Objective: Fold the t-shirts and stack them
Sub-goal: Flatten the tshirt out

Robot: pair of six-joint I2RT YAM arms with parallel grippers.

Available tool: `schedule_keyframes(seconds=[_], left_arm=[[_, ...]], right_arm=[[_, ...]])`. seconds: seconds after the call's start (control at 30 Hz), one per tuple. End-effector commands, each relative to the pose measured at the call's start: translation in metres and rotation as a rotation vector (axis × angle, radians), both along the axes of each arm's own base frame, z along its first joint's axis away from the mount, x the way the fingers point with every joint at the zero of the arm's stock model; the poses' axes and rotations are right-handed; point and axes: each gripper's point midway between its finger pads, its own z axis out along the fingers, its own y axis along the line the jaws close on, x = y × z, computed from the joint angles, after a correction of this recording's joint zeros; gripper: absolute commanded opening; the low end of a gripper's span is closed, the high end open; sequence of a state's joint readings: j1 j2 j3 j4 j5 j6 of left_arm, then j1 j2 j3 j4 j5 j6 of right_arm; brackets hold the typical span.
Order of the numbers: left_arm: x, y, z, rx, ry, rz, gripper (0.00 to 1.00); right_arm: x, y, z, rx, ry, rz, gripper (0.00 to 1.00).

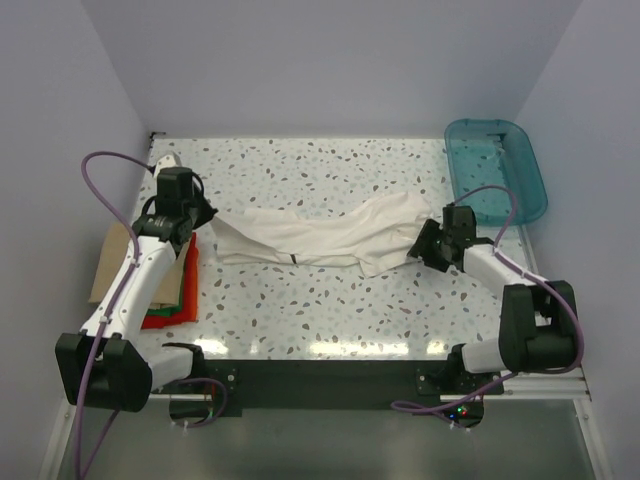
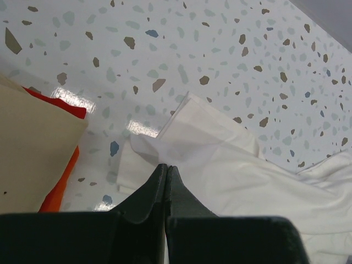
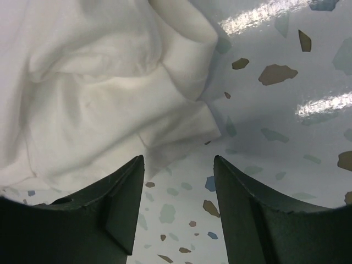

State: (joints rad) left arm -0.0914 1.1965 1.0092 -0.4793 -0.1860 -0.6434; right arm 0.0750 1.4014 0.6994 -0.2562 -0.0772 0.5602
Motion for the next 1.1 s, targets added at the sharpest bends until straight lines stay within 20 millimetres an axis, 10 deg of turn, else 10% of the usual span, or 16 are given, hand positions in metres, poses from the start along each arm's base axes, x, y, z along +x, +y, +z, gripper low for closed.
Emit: schedule_keyframes(seconds=[0.0,0.73,0.9,1.07], left_arm=[[0.006,0.003,0.016,-0.009,-0.071,0.008,0.00],[0.009,0.005,0.010,-0.006,-0.058,0.010,0.00],[0.008,0.006,0.013,-0.001,-0.061,0.012,0.00],[0.008,0.005,0.016,-0.003,-0.067,0.013,0.00]], right_arm=[[0.016,0.016,0.015,0.077,-0.101,-0.008,0.57],[0.015,0.039,-0.015,0.164,-0.057,-0.025,0.45],[0.016,0.034,-0.001,0.148,-0.089,-0.035,0.22],[0.013,0.028,0.025,0.108,-0.126,-0.024,0.22]])
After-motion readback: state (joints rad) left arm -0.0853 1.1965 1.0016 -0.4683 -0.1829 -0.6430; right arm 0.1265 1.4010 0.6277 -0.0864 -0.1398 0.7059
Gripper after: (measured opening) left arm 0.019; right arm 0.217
